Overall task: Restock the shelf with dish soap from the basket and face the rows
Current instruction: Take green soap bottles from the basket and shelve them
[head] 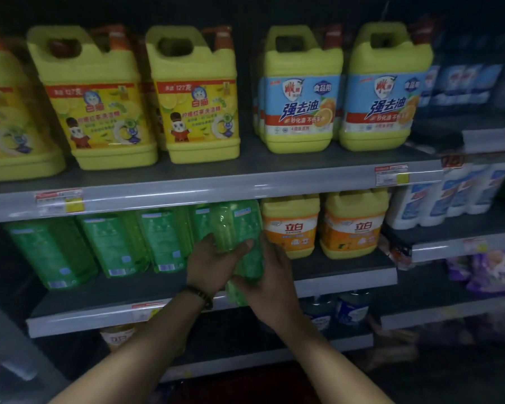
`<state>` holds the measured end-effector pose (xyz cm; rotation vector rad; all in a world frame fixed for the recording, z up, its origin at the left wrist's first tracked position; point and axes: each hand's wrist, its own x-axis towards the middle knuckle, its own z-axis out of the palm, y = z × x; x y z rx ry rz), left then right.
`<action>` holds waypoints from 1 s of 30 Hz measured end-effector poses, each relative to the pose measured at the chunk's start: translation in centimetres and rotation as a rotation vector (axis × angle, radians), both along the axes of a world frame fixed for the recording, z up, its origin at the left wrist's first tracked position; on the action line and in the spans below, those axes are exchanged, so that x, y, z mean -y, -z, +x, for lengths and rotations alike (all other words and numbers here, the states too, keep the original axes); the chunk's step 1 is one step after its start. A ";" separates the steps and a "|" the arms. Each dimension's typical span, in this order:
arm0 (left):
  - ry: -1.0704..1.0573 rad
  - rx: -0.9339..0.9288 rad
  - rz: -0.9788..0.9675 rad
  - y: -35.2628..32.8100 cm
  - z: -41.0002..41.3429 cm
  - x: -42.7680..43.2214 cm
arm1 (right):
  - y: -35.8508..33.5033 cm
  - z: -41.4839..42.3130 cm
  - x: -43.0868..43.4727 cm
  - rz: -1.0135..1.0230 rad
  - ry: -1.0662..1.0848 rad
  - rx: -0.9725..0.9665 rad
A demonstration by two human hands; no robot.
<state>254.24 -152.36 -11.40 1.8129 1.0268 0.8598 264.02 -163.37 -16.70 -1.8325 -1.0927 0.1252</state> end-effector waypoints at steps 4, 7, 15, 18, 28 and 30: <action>-0.037 0.022 0.108 0.1 1.4 -0.8 | 0.7 1.4 -2.5 -0.005 0.003 0.017; -0.045 -0.001 0.163 0.8 1.9 -1.6 | 1.7 1.9 -4.0 0.013 -0.003 0.027; -0.018 -0.055 0.295 2.4 2.4 -2.5 | 2.4 2.2 -5.2 -0.025 0.057 0.043; -0.002 -0.098 0.322 3.4 2.3 -2.9 | 2.3 2.1 -5.4 -0.051 0.100 0.079; 0.030 -0.280 0.298 1.3 2.8 -3.4 | 1.3 3.1 -6.3 -0.168 0.150 0.075; 0.088 -0.333 0.292 1.0 2.2 -3.7 | 0.5 3.8 -5.8 -0.195 0.083 0.064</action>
